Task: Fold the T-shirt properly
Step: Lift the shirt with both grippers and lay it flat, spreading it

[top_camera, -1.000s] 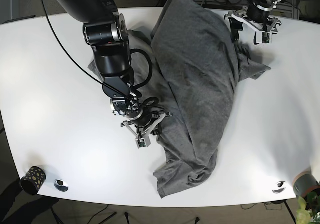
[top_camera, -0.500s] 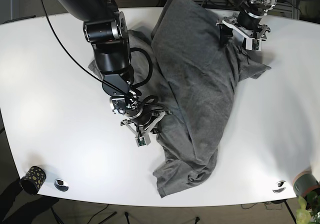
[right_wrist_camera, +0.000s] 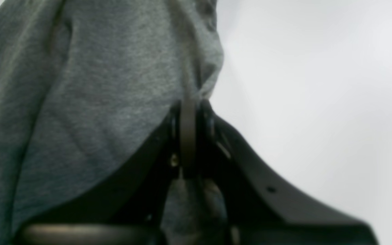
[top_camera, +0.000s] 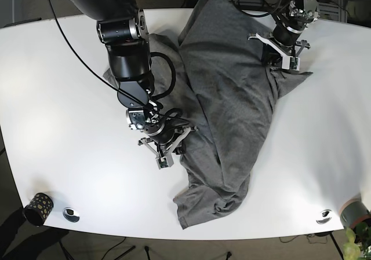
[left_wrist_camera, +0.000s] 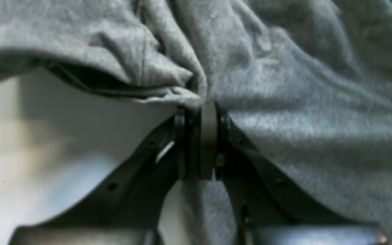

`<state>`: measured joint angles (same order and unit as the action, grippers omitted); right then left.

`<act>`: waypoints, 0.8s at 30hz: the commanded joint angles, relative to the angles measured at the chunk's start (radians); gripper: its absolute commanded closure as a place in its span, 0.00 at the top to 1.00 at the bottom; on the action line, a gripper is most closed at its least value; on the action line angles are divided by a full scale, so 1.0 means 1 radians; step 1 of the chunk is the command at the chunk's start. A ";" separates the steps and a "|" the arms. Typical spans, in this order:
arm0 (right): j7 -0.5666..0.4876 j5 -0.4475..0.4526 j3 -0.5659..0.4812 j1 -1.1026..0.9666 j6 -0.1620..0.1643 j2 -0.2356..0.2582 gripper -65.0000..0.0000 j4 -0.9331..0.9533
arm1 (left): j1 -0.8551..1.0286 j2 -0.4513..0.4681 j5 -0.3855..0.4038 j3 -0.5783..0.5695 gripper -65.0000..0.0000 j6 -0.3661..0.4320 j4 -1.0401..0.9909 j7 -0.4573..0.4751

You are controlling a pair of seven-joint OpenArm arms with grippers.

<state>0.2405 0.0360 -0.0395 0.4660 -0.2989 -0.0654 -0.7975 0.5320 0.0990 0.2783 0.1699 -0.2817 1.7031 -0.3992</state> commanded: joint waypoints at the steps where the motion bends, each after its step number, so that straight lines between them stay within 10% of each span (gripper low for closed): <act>1: -0.008 0.011 0.000 0.038 -0.009 0.016 0.00 -0.073 | 0.018 0.008 -0.020 0.001 0.00 0.005 0.044 -0.050; 11: 0.075 0.011 0.000 0.083 -0.010 0.040 0.00 -0.251 | -0.106 0.046 -0.017 0.136 0.00 0.005 0.257 -0.320; 24: 0.237 0.011 0.000 0.227 -0.119 0.083 0.00 -0.405 | -0.428 0.190 -0.012 0.184 0.00 0.003 0.295 -0.473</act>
<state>0.4854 0.0319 -0.0406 0.6418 -0.4107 0.0090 -1.1683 0.1383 0.2661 0.2596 0.3508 -0.2806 1.9789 -0.8940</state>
